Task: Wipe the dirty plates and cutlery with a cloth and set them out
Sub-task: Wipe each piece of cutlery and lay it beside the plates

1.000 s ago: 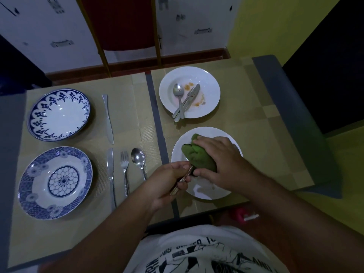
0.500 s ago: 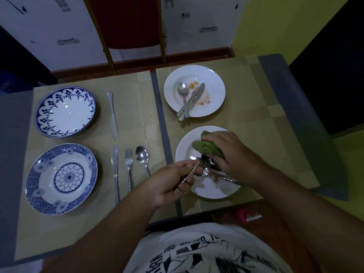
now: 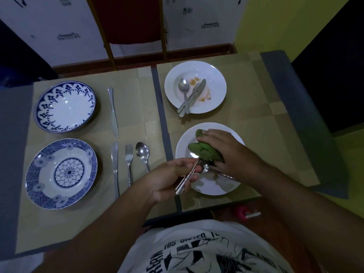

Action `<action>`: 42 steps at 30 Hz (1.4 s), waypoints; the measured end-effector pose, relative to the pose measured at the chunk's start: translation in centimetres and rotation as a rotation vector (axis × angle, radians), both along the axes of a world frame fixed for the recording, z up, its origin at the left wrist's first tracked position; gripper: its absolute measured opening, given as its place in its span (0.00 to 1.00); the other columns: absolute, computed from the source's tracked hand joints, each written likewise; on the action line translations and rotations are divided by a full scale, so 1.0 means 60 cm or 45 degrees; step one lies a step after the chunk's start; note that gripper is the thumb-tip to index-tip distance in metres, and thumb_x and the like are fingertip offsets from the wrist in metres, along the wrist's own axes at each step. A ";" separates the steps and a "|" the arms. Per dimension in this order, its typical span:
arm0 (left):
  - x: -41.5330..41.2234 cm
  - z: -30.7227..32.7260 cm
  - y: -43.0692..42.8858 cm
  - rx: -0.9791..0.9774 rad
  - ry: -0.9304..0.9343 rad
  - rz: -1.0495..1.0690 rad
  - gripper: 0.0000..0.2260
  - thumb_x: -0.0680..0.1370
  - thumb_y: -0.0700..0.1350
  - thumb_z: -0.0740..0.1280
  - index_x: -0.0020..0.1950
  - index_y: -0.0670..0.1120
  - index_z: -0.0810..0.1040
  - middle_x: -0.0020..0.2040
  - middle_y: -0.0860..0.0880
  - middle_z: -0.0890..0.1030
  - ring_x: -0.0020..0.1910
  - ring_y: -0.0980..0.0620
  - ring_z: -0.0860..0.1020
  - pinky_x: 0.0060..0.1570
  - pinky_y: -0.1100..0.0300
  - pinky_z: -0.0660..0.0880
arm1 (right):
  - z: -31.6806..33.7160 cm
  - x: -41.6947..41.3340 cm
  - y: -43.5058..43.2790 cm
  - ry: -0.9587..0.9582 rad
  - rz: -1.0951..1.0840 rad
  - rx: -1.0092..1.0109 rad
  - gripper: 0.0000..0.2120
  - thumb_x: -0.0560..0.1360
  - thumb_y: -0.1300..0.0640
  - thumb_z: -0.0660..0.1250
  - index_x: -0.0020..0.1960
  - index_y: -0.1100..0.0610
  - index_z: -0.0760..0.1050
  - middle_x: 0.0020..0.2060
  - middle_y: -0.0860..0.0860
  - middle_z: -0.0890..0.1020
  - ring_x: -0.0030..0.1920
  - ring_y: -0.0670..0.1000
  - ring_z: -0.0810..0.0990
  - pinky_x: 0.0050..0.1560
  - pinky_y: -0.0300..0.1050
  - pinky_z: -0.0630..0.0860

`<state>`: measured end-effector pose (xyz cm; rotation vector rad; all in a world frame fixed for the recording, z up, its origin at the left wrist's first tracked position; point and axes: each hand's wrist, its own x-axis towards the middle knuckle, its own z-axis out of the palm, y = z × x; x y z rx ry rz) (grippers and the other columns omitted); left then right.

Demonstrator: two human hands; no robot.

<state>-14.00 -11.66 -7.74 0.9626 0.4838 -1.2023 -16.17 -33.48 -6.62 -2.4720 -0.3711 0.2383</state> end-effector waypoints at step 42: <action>-0.013 0.010 0.011 0.221 -0.007 0.110 0.10 0.82 0.40 0.64 0.59 0.42 0.83 0.47 0.47 0.85 0.36 0.56 0.79 0.38 0.62 0.69 | -0.007 0.010 0.001 -0.316 -0.252 -0.097 0.31 0.62 0.71 0.68 0.65 0.57 0.76 0.63 0.52 0.78 0.66 0.56 0.72 0.65 0.57 0.68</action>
